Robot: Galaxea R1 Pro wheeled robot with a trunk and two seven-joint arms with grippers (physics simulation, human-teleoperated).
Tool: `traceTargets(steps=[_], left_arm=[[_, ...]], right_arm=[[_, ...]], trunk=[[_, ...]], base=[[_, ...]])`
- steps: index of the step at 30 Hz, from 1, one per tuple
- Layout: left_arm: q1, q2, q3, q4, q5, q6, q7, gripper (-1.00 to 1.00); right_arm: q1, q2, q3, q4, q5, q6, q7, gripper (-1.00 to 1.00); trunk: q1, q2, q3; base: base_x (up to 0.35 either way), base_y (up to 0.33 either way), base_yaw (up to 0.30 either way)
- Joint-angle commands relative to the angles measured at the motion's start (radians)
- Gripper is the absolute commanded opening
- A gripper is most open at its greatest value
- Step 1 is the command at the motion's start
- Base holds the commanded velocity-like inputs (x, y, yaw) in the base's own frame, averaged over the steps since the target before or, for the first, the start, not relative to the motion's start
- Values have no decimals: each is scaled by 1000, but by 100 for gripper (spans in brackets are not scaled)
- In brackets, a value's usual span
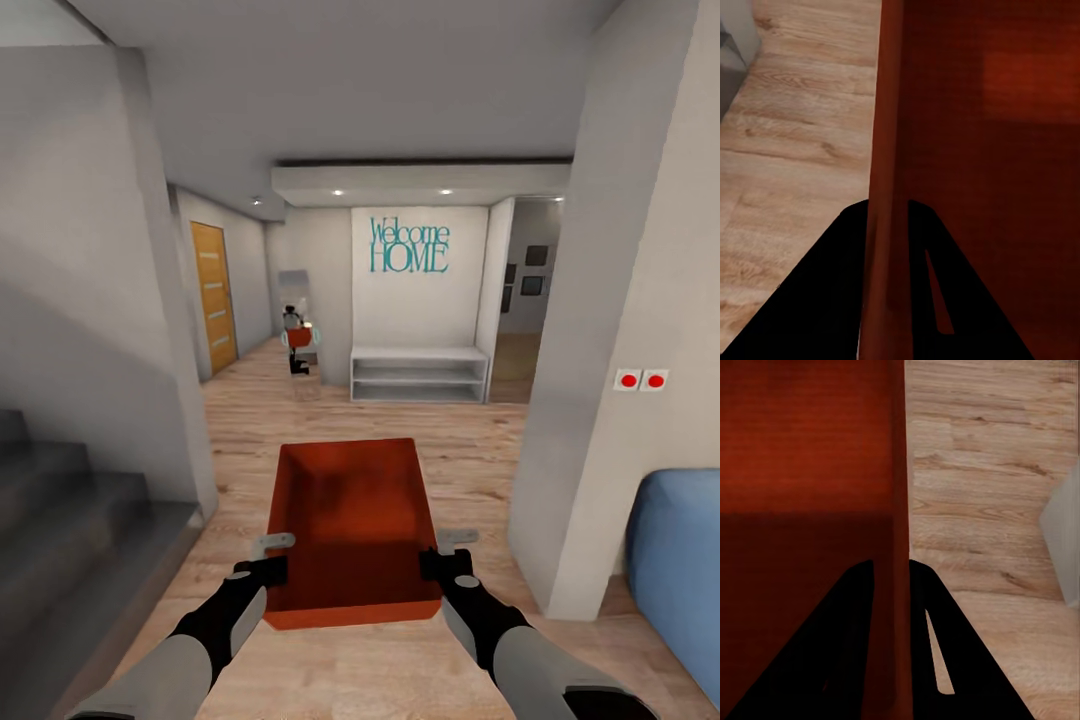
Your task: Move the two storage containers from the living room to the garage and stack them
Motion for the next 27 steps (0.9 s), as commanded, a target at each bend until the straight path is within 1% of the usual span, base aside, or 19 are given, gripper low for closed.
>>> traceTargets(steps=[1,4,5,6,11,27], left_arm=[[-1,-1,3,-8,5,-1,7,-100],[-1,8,-47,8,60,-14,6,-100],[-1,10,-60,6,72,-10,7,-100],[-1,10,-66,3,76,-9,7,-100],[-1,7,-66,13,81,-4,8,-100],[-1,5,-62,16,81,-3,8,-100]], right_arm=[[0,6,-12,7,4,-9,-9,-100],[-1,5,0,17,2,-20,-19,-100],[-1,3,-2,17,6,-18,-18,-100],[-1,2,-9,17,7,-14,-13,-100],[-1,-1,-10,17,14,2,3,-100],[-1,-1,-8,17,15,6,6,-100]], trunk=[[0,-2,-2],[0,-2,-2],[0,-2,-2],[0,-2,-2],[0,-2,-2],[0,-2,-2]], base=[[0,0,0],[0,0,0],[0,0,0],[0,0,0],[163,0,0],[312,0,0]])
